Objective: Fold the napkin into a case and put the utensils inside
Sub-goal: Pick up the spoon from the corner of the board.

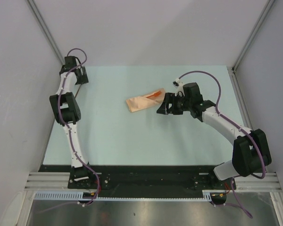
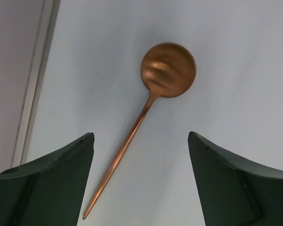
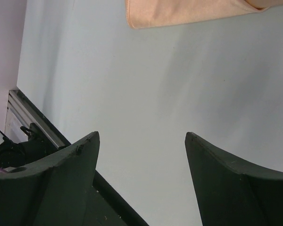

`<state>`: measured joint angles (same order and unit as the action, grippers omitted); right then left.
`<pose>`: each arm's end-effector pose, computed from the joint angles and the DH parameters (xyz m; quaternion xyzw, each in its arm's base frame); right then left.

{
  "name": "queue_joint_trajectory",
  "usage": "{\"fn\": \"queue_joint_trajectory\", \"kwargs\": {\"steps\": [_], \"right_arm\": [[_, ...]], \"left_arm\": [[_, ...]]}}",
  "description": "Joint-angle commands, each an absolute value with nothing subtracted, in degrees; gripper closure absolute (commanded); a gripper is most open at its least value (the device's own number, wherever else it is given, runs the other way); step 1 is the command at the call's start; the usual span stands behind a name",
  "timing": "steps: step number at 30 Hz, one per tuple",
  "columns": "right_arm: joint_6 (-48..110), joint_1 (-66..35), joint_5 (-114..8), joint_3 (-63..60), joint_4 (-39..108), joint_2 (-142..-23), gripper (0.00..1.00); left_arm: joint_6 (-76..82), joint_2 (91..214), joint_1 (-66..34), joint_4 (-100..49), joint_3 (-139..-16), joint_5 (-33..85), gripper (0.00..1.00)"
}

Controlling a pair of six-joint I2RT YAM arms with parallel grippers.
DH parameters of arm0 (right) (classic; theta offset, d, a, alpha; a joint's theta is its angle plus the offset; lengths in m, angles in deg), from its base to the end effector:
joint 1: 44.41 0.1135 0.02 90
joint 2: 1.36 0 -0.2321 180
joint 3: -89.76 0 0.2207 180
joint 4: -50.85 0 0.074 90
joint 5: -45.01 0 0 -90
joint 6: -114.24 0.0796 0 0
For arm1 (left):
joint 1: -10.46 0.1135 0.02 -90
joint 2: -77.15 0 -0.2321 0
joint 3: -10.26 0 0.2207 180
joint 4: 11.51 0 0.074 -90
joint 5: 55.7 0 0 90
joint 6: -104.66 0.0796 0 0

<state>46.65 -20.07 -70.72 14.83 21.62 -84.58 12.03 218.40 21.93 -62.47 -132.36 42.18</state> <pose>0.2833 0.1661 0.2234 -0.1132 0.8727 0.3543 0.3164 0.5082 0.1142 0.1477 -0.1385 0.9263 0.0908 0.3386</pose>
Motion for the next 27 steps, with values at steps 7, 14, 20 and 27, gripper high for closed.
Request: {"fn": "queue_joint_trajectory", "kwargs": {"steps": [7, 14, 20, 27], "right_arm": [[46.8, -20.4, -72.0, 14.4, 24.6, -81.5, 0.23], [47.4, -19.7, -71.6, 14.6, 24.8, -80.7, 0.23], [47.1, -19.1, -71.1, 14.9, 24.8, -80.2, 0.23], [46.5, -19.6, -70.9, 8.8, 25.9, -86.2, 0.16]], "left_arm": [[10.3, 225.0, 24.3, -73.1, -144.0, 38.6, 0.32], [11.4, 227.6, 24.3, -77.1, -145.1, 35.4, 0.48], [12.6, 227.4, 24.4, -79.4, -143.2, 32.5, 0.78], [8.7, 212.7, 22.1, -72.1, -133.2, 27.3, 1.0]]}}
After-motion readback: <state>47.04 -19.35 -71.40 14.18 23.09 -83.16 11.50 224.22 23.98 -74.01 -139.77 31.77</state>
